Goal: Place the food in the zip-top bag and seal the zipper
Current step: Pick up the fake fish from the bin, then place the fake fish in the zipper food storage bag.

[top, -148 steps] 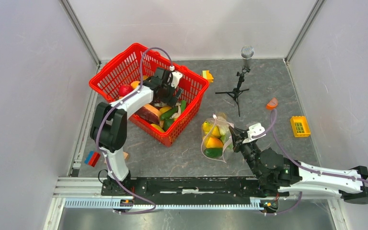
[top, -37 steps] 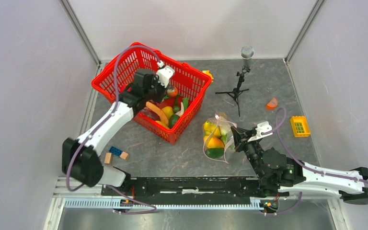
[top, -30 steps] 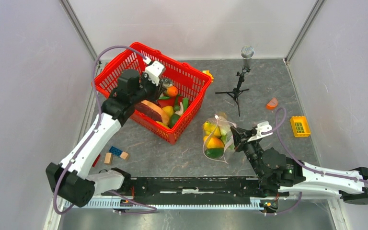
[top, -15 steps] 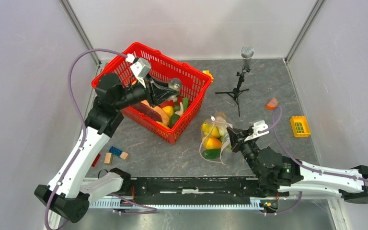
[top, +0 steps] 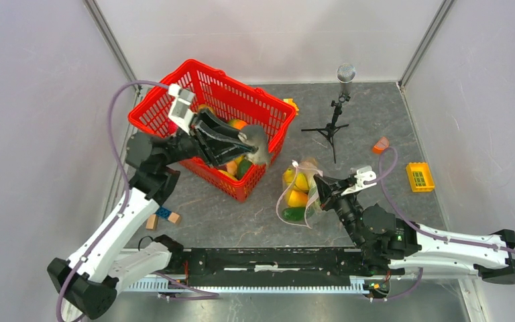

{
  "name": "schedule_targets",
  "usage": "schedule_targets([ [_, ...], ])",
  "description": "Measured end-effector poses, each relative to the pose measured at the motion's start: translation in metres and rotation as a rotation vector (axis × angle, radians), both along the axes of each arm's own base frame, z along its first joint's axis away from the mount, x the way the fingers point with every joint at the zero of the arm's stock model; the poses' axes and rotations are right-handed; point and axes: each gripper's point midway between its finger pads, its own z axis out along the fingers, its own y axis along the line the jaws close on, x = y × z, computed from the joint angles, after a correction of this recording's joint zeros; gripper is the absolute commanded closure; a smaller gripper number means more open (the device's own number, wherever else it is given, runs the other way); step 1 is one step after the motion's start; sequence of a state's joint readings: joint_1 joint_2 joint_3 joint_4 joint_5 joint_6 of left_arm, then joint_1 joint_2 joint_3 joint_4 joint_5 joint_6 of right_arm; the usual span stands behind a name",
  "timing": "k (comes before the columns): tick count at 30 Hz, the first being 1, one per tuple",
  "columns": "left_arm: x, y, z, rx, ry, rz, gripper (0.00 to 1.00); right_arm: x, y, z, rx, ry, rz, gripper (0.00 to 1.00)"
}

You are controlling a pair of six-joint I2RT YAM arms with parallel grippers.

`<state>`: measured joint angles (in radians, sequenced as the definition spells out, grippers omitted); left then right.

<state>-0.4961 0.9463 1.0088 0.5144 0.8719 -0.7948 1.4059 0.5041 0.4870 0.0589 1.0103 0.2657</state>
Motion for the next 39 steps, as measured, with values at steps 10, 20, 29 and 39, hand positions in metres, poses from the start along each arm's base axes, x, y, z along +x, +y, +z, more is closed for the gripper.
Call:
schedule_targets([
  [10,-0.039,-0.043,-0.026,-0.044,0.103,-0.21,0.98,0.0,0.002,0.01,0.059,-0.009,-0.001,0.95],
  [20,-0.045,-0.065,-0.049,-0.019,0.094,-0.224,0.95,-0.002,0.0,0.017,0.112,-0.006,0.015,0.95],
  [29,-0.024,-0.101,-0.116,0.1,0.164,-0.202,0.93,-0.007,0.002,0.03,0.17,-0.009,0.059,0.95],
  [39,-0.003,-0.114,-0.161,0.231,0.133,-0.075,0.83,-0.011,0.003,0.041,0.207,-0.015,0.1,0.95],
])
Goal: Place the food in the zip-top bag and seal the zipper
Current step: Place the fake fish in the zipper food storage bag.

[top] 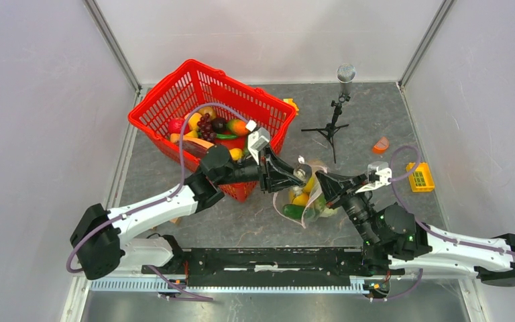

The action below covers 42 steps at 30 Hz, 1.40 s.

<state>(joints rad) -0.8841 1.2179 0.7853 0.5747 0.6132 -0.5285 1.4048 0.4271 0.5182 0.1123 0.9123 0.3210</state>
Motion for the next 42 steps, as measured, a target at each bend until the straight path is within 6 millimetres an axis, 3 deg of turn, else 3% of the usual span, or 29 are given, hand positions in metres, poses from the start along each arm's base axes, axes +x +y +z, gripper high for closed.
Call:
schedule_targets([
  [5,-0.008,-0.011,0.001,-0.01,-0.083,-0.008,0.79,-0.001,0.003,0.005,0.019,-0.007,0.017,0.94],
  [8,-0.006,-0.019,0.0,-0.017,-0.111,-0.015,0.69,0.002,-0.001,0.006,0.026,-0.005,-0.013,0.94],
  [9,-0.005,-0.02,0.0,-0.019,-0.117,-0.014,0.59,0.003,-0.003,0.006,0.026,-0.004,-0.024,0.94],
  [10,-0.004,-0.021,-0.001,-0.019,-0.121,-0.014,0.41,0.004,-0.004,0.006,0.026,-0.003,-0.031,0.94],
  [12,-0.003,-0.022,-0.001,-0.021,-0.129,-0.013,0.31,0.004,-0.006,0.007,0.029,-0.001,-0.038,0.94],
  [13,-0.003,-0.022,-0.002,-0.019,-0.127,-0.014,0.19,0.004,-0.006,0.007,0.032,-0.002,-0.038,0.94],
  [14,-0.004,-0.023,-0.004,-0.011,-0.122,-0.014,0.01,0.004,-0.006,0.008,0.038,-0.002,-0.037,0.94],
  [19,-0.005,-0.015,-0.01,0.026,-0.109,0.015,0.0,0.004,-0.009,0.01,0.05,-0.002,-0.041,0.94],
  [26,-0.002,0.015,0.016,0.07,-0.189,0.129,0.0,0.006,-0.013,0.011,0.054,0.003,-0.066,0.94],
  [30,0.004,0.018,0.022,0.143,-0.218,0.15,0.15,0.007,-0.01,0.012,0.041,0.004,-0.066,0.94],
  [35,0.013,0.011,0.012,0.303,-0.199,0.13,0.24,0.008,-0.006,0.011,0.018,0.005,-0.067,0.94],
  [41,0.019,0.023,-0.026,0.535,-0.146,0.179,0.33,0.008,0.0,0.01,-0.004,0.006,-0.067,0.94],
  [42,0.018,0.026,-0.032,0.567,-0.139,0.179,0.38,0.009,0.0,0.01,-0.007,0.006,-0.067,0.94],
])
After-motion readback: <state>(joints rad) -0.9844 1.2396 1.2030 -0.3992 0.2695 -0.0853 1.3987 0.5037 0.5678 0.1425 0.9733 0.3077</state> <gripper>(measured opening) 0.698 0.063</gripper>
